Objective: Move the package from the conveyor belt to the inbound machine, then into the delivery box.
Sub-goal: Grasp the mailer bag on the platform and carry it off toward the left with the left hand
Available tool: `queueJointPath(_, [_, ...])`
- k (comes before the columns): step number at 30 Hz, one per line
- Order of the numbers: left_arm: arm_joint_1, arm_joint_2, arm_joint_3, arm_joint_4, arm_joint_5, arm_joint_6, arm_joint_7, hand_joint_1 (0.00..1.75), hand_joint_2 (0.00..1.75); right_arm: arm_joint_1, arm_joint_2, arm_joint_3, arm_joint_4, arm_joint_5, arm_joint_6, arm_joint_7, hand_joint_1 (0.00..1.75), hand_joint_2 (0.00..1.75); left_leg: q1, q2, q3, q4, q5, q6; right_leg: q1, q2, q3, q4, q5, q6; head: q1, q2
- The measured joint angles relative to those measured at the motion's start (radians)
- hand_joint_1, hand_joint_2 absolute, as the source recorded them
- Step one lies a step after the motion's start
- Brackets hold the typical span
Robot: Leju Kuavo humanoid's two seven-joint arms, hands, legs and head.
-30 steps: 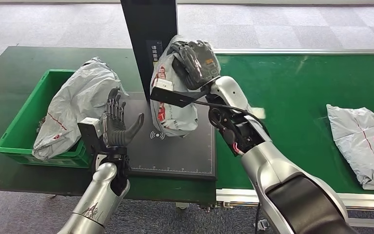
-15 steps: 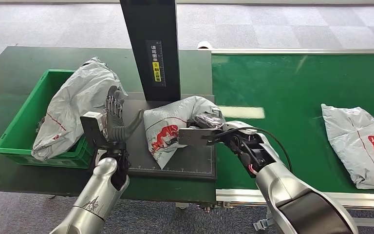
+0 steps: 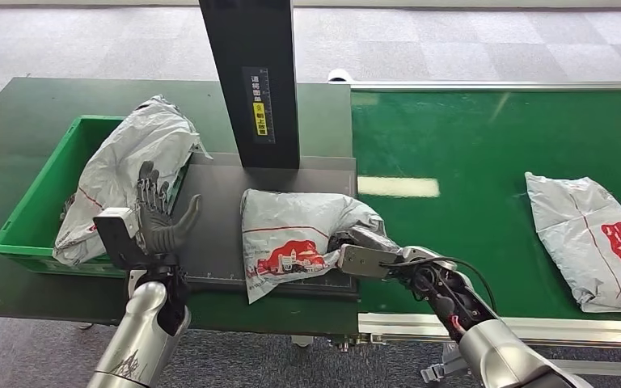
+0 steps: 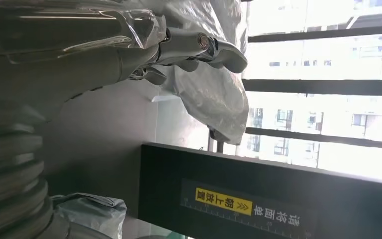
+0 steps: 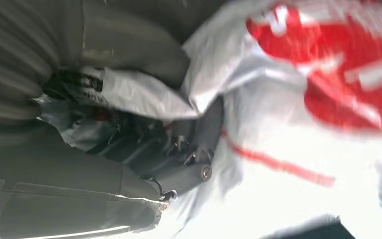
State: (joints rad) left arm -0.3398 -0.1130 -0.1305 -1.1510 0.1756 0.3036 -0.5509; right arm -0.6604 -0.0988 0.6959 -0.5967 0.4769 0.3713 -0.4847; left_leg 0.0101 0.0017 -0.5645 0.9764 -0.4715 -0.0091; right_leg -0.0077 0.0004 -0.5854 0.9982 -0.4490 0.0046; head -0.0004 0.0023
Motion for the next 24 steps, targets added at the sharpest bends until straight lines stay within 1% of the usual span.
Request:
queueJointPath(2, [0.029, 0.004, 0.007, -0.030, -0.003, 0.002, 0.000, 0.00, 1.75, 0.029, -0.001, -0.023, -0.038, -0.050, -0.068, 0.009, 0.00, 1.75, 0.000, 0.000, 0.000, 0.000, 0.000, 0.000, 0.000, 0.000, 0.000, 0.000, 0.000, 0.000, 0.000, 0.000])
queueJointPath(4, [0.060, 0.007, 0.014, -0.059, -0.008, 0.002, -0.001, 0.00, 1.75, 0.070, 0.000, -0.060, -0.091, -0.104, -0.135, -0.005, 0.00, 1.75, 0.000, 0.000, 0.000, 0.000, 0.000, 0.000, 0.000, 0.000, 0.000, 0.000, 0.000, 0.000, 0.000, 0.000])
queueJointPath(8, [0.105, 0.010, 0.020, -0.101, -0.028, -0.019, -0.011, 0.00, 1.75, 0.165, 0.005, -0.155, -0.216, -0.165, -0.283, -0.085, 0.00, 1.75, 0.000, -0.001, -0.001, 0.000, 0.000, 0.000, 0.000, 0.000, -0.001, 0.000, -0.001, 0.000, 0.000, 0.000])
queueJointPath(10, [0.111, 0.011, 0.016, -0.110, -0.053, -0.048, -0.017, 0.00, 1.75, 0.210, 0.006, -0.202, -0.280, -0.185, -0.330, -0.121, 0.00, 1.75, 0.000, -0.001, -0.001, 0.000, 0.000, 0.000, 0.000, -0.001, -0.001, 0.000, -0.001, 0.000, 0.000, 0.000])
queueJointPath(12, [0.111, 0.012, 0.003, -0.112, -0.087, -0.078, -0.022, 0.00, 1.75, 0.253, 0.006, -0.252, -0.338, -0.224, -0.340, -0.142, 0.00, 1.75, 0.000, -0.001, -0.001, 0.000, 0.000, 0.000, 0.000, -0.001, -0.001, 0.000, -0.001, 0.000, 0.000, 0.000])
queueJointPath(16, [0.111, 0.014, -0.031, -0.112, -0.130, -0.107, -0.027, 0.00, 1.75, 0.324, 0.007, -0.337, -0.417, -0.288, -0.306, -0.155, 0.00, 1.75, 0.000, -0.001, -0.001, 0.000, 0.000, 0.000, 0.000, 0.000, -0.001, 0.000, -0.001, 0.000, 0.000, 0.000])
queueJointPath(19, [0.111, 0.015, -0.046, -0.112, -0.136, -0.113, -0.027, 0.00, 1.75, 0.357, 0.009, -0.370, -0.448, -0.299, -0.292, -0.155, 0.00, 1.75, 0.000, -0.001, -0.001, 0.000, 0.000, 0.000, 0.000, 0.000, -0.001, 0.000, 0.000, 0.000, 0.000, 0.000])
queueJointPath(24, [0.111, 0.018, -0.058, -0.112, -0.140, -0.114, -0.027, 0.00, 1.75, 0.379, 0.011, -0.396, -0.472, -0.301, -0.290, -0.155, 0.00, 1.75, 0.000, -0.001, -0.001, 0.000, 0.000, 0.000, 0.000, 0.000, -0.001, 0.000, -0.001, 0.000, 0.000, 0.000])
